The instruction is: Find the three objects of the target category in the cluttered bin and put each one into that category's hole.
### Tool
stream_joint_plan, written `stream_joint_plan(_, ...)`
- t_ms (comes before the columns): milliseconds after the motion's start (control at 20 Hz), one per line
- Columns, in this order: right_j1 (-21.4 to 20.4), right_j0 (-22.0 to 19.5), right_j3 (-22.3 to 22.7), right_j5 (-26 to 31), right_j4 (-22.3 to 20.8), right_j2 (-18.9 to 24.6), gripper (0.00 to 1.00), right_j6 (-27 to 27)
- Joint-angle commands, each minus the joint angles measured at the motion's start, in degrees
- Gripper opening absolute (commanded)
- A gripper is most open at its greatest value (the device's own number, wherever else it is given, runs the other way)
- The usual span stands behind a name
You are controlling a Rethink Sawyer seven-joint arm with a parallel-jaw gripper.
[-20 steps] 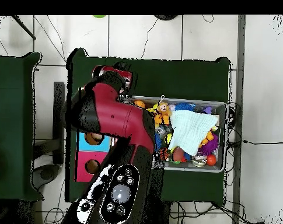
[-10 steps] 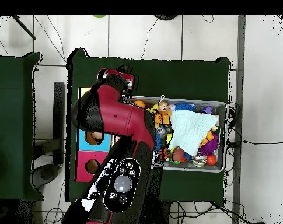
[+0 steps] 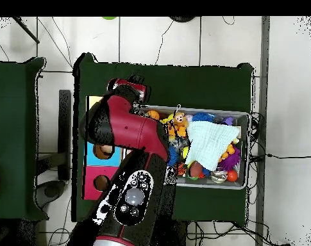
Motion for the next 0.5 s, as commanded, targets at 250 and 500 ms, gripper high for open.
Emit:
stream_joint_plan(250,1.4,-1.3,6.2,0.2,-0.3,8.9,0.00,11.2)
stream_joint_plan(500,1.4,-0.5,6.9,0.6,0.3,8.7,0.00,11.9)
